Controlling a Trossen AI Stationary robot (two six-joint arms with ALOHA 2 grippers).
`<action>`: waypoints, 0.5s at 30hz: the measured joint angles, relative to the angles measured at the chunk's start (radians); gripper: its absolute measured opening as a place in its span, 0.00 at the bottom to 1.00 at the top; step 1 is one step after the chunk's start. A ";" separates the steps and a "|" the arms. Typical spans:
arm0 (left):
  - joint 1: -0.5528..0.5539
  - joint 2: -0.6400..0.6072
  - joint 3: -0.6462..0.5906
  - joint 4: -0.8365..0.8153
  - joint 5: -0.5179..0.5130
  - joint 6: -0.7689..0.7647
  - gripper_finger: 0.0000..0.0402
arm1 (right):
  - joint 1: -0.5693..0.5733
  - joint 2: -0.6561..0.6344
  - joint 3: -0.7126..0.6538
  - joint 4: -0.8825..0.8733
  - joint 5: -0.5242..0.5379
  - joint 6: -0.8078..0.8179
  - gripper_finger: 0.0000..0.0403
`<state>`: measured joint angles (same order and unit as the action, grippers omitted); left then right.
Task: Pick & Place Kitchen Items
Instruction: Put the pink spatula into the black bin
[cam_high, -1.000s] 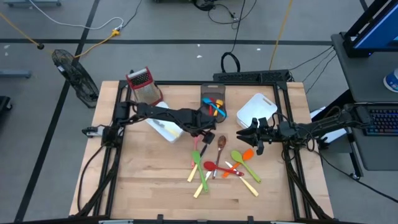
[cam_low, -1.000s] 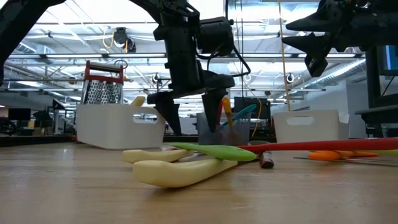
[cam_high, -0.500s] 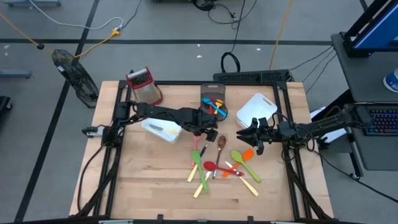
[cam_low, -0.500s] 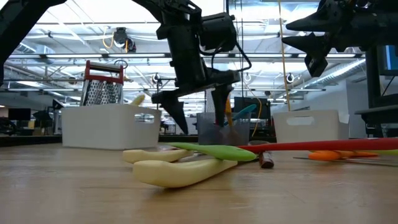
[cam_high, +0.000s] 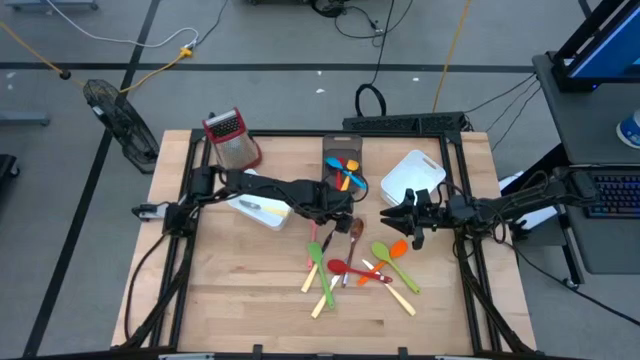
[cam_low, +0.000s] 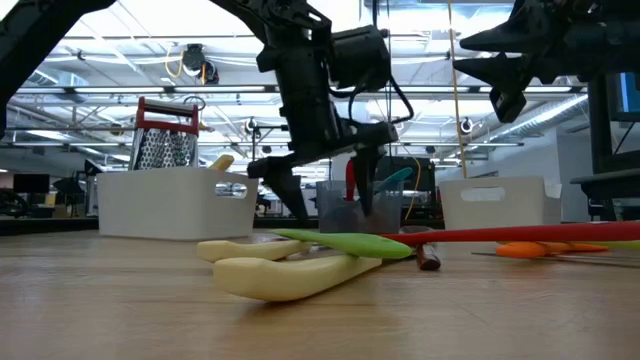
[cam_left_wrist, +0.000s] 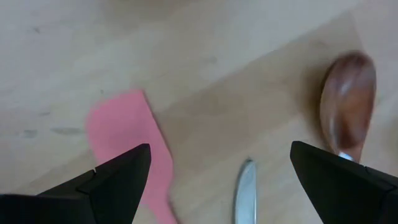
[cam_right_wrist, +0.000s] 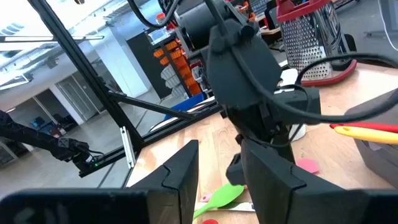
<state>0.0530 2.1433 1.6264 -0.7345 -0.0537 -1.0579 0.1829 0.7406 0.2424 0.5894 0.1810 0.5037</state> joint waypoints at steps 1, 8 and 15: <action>0.003 0.000 0.000 0.000 -0.004 0.001 0.98 | 0.000 0.000 0.000 0.000 0.000 0.000 0.28; 0.006 0.031 0.003 -0.020 -0.025 0.009 0.98 | 0.000 0.000 0.000 0.005 0.000 0.000 0.28; 0.006 0.050 0.005 -0.022 -0.002 0.001 0.98 | 0.000 0.000 0.000 0.009 0.000 0.007 0.28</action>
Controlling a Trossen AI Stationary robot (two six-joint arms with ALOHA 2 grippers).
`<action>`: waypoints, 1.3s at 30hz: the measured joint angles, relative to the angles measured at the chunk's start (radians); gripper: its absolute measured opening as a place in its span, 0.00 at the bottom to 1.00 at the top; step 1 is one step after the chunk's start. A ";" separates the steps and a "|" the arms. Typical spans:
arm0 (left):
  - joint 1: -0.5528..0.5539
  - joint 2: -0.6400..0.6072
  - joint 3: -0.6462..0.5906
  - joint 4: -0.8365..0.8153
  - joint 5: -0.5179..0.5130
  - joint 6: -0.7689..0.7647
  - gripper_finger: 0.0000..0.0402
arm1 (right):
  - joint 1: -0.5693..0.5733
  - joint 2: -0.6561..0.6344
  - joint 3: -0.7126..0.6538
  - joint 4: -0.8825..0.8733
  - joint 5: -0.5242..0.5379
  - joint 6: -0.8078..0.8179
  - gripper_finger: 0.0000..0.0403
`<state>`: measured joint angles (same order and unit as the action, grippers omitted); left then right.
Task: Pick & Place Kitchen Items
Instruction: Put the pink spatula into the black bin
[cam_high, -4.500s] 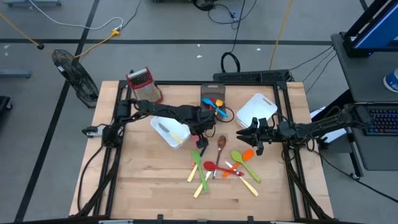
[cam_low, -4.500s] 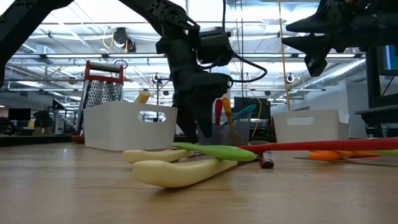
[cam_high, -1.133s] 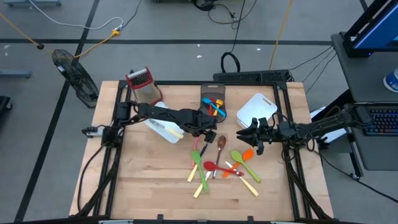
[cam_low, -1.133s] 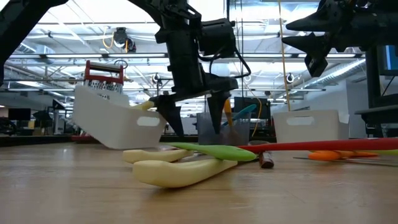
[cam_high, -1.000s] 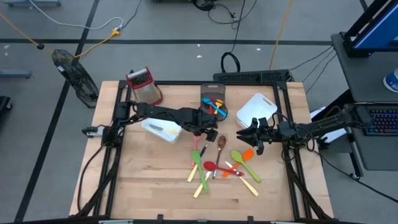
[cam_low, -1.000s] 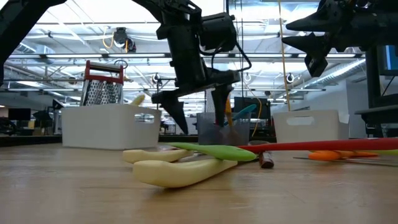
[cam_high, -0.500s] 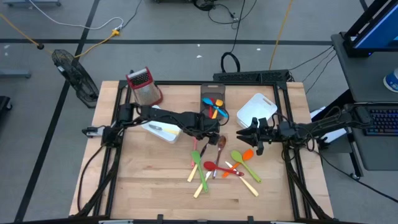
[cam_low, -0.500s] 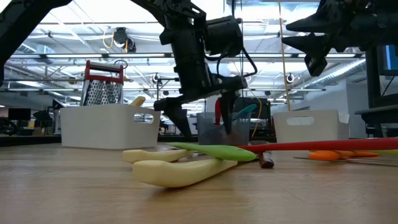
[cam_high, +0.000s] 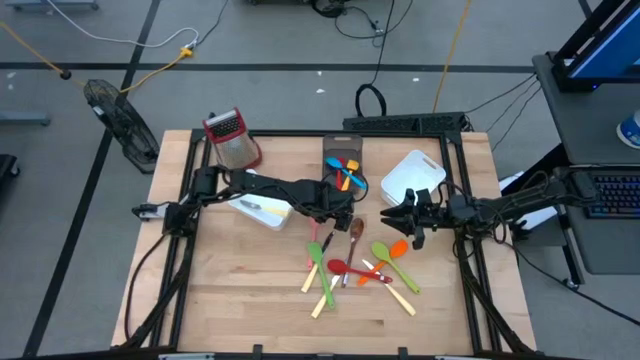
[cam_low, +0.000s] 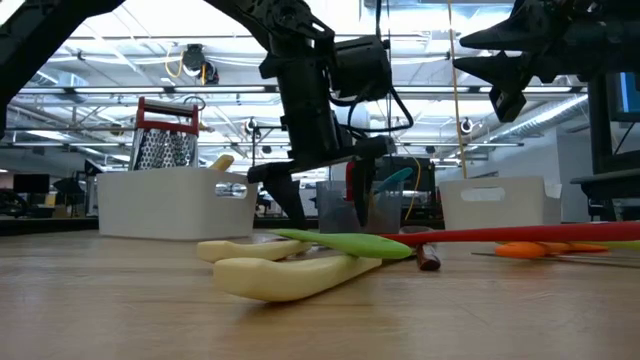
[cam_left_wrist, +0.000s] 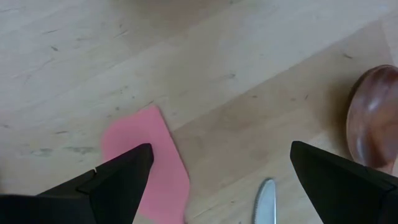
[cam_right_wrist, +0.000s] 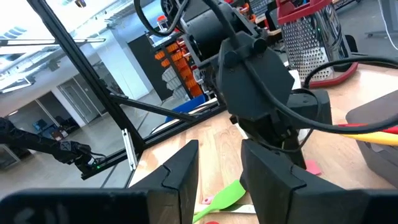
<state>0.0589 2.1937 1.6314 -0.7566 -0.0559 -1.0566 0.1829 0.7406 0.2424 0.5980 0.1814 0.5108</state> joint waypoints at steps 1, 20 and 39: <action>0.000 0.000 0.000 0.012 0.007 -0.001 0.98 | 0.000 0.000 0.000 -0.002 0.000 0.000 0.28; -0.025 -0.022 0.145 -0.113 -0.025 -0.010 0.98 | 0.000 0.000 0.000 -0.004 0.000 -0.002 0.28; -0.021 -0.020 0.026 -0.184 0.078 -0.068 0.98 | 0.000 0.000 0.000 -0.004 -0.003 0.000 0.28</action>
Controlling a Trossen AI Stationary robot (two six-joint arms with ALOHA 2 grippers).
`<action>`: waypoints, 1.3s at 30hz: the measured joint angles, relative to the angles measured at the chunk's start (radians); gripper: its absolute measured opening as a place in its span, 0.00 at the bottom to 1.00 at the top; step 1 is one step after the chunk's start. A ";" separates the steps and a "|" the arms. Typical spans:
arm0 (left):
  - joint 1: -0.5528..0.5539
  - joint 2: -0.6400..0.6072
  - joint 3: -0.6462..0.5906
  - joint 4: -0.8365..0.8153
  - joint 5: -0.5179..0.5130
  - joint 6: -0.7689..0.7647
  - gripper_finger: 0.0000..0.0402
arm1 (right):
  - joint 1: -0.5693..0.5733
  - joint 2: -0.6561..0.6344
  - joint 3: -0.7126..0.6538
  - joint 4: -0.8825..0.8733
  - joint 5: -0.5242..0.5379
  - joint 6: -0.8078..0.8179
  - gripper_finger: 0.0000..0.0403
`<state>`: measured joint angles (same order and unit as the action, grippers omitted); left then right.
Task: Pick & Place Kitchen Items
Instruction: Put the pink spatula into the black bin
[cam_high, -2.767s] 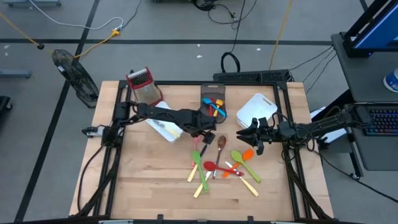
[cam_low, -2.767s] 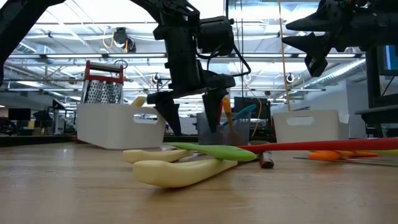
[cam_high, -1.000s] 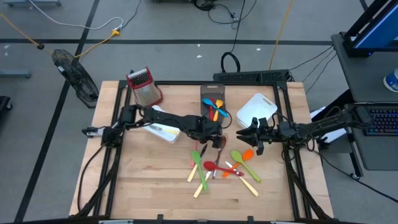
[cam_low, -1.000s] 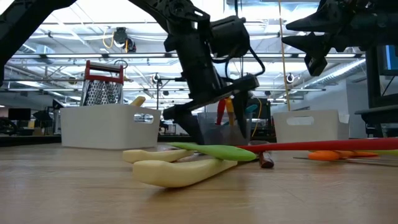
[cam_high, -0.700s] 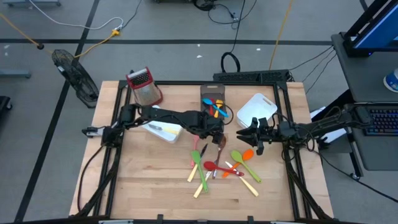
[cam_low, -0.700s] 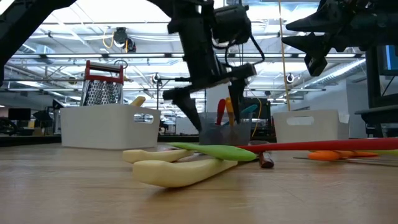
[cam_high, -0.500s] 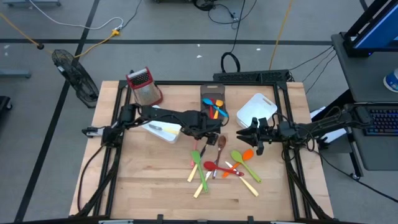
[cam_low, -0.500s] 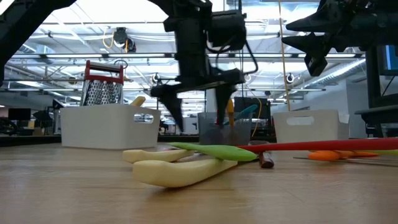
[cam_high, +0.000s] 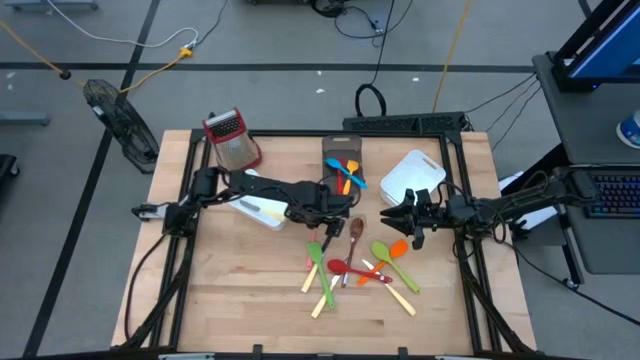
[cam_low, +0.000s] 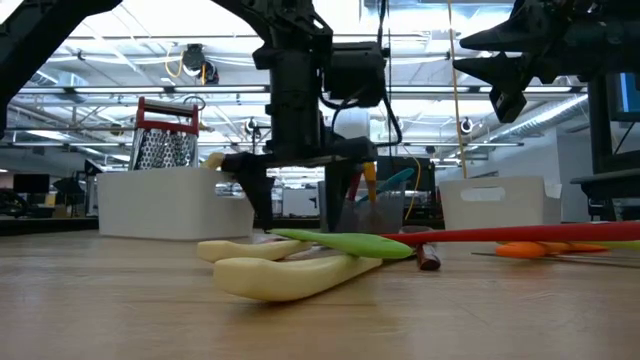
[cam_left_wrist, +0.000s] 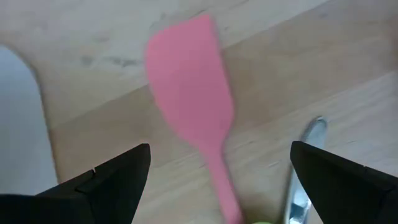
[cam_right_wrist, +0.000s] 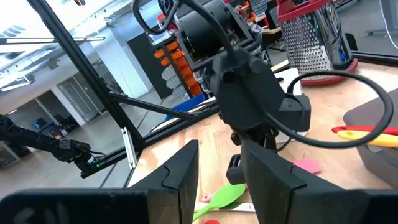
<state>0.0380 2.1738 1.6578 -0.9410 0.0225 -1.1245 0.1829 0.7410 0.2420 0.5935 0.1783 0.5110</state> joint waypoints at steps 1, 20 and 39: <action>0.000 -0.001 -0.007 0.007 0.005 -0.007 0.98 | 0.000 0.000 0.000 0.000 0.000 0.000 0.28; 0.001 -0.003 -0.011 0.113 0.054 -0.030 0.98 | 0.000 0.000 0.000 0.000 0.000 -0.003 0.28; -0.011 0.024 0.012 0.042 0.030 0.006 0.98 | 0.000 0.000 -0.001 -0.005 0.002 0.000 0.28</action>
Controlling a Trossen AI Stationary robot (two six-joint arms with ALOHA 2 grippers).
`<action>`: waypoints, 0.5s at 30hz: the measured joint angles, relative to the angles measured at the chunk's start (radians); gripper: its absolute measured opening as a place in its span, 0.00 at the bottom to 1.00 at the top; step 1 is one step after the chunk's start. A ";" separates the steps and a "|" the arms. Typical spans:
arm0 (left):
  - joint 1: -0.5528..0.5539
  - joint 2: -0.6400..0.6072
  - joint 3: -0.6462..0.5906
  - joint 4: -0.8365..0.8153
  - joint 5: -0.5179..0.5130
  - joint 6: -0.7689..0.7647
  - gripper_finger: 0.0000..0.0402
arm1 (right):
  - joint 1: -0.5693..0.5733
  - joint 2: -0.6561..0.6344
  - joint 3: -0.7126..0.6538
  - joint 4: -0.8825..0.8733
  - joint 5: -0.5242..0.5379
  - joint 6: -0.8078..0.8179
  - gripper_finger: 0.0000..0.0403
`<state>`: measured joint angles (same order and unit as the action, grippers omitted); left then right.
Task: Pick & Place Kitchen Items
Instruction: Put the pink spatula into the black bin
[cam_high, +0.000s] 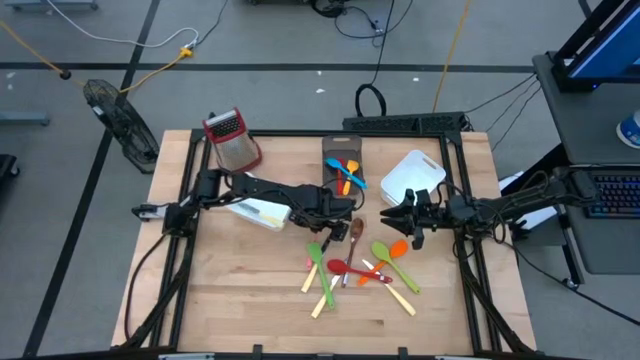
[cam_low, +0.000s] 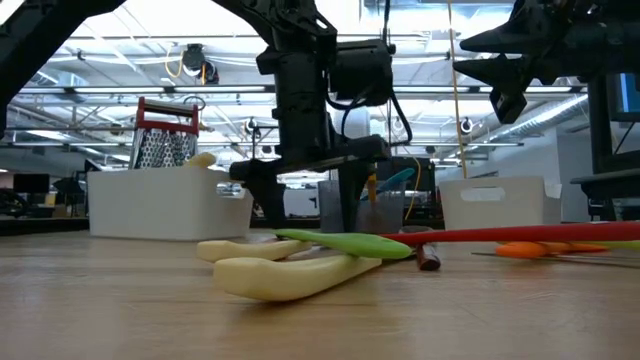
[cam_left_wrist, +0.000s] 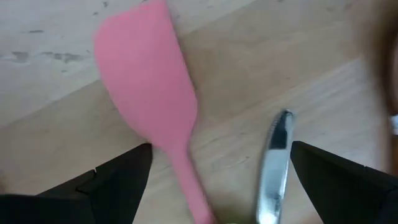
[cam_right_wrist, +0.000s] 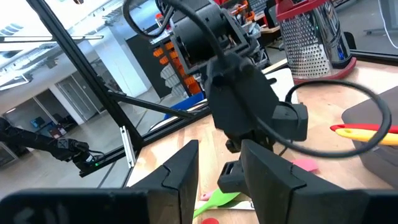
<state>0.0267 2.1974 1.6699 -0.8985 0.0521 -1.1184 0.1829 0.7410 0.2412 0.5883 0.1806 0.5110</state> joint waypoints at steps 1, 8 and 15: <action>0.000 0.007 0.001 0.000 0.003 0.000 0.98 | 0.000 0.000 0.000 0.001 0.000 0.000 0.28; -0.001 0.010 0.002 0.035 0.030 -0.002 0.98 | 0.000 0.000 -0.001 -0.001 0.000 0.000 0.28; -0.002 0.009 0.005 0.102 0.053 -0.013 0.98 | 0.000 0.000 -0.001 -0.002 0.001 0.000 0.28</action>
<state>0.0246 2.2063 1.6745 -0.7963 0.1054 -1.1313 0.1833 0.7406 0.2405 0.5865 0.1812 0.5114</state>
